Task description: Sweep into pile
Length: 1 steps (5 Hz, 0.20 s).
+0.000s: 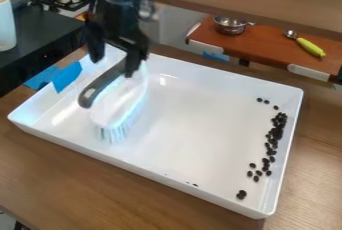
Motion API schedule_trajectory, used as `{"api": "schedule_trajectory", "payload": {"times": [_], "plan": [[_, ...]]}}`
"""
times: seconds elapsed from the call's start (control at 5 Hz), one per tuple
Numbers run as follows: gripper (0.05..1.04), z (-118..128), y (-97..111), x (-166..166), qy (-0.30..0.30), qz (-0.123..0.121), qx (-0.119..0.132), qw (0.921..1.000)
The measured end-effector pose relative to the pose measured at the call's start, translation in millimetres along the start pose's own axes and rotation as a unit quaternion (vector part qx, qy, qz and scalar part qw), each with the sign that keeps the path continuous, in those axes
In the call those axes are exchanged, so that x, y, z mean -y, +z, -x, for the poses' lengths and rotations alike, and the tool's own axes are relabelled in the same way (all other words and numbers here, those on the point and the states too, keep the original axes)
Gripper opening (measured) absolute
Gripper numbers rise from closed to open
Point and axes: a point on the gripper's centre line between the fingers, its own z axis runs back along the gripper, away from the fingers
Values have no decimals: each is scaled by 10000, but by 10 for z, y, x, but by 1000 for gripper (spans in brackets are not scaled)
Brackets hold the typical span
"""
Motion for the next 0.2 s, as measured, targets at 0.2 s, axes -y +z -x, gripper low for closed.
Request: {"api": "schedule_trajectory", "payload": {"times": [0.2], "plan": [[1009, -38, 60, -296, 119, 390, -263, 9988]]}}
